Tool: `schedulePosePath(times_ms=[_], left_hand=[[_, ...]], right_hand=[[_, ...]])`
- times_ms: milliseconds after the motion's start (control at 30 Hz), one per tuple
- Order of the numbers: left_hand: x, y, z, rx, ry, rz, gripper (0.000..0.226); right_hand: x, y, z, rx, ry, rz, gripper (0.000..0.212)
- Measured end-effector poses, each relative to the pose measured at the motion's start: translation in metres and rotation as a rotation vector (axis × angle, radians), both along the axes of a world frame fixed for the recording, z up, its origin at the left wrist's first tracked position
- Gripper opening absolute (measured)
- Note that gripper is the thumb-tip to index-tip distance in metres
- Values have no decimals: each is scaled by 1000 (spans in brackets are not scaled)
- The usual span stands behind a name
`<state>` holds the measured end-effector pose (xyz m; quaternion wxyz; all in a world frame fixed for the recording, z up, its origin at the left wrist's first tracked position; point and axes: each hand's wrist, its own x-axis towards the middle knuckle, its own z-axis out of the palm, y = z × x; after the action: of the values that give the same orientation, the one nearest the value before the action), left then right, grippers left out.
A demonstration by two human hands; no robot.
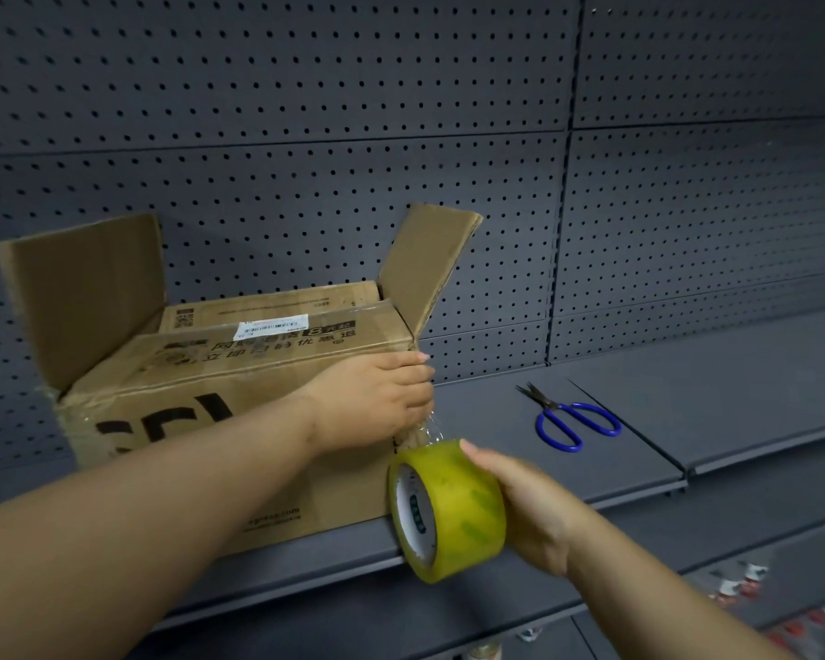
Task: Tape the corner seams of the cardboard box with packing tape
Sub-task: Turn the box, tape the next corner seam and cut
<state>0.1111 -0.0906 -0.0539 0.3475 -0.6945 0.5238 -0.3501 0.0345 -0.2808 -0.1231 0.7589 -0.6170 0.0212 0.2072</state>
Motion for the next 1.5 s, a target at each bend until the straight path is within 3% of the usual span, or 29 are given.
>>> schedulePosePath(times_ms=[67,167,267,400,467,600,767,1000,1333,1500], left_hand=[[0,0,0,2,-6,6,35],[-1,-1,2,13,-12,2,31],[-3,-2,4,16,10,1,27],[-8,-4,4,33,-5,89,36],[-8,-5,-2,32,-17,121,39],[-6,-4,-12,40,-77,135,40],[-5,-9,-18,13,-57,159,15],[-6,-3,-4,-10,22,130,49],[-10,9,30,-161,-49,-8,37],[-22,3,29,-168,-1,144,52]], right_hand=[[-6,-2,-9,7,-62,9,48],[-8,1,-10,-81,-155,-123,39],[-6,6,0,-248,-206,-258,38],[3,14,11,-521,-194,-271,43],[9,16,14,-565,-191,-254,41],[13,14,12,-554,-152,-259,51],[15,15,9,-515,-121,-268,59],[13,13,2,-471,-143,-266,50],[7,15,5,-428,-135,-282,42],[5,17,1,-400,-114,-273,47]])
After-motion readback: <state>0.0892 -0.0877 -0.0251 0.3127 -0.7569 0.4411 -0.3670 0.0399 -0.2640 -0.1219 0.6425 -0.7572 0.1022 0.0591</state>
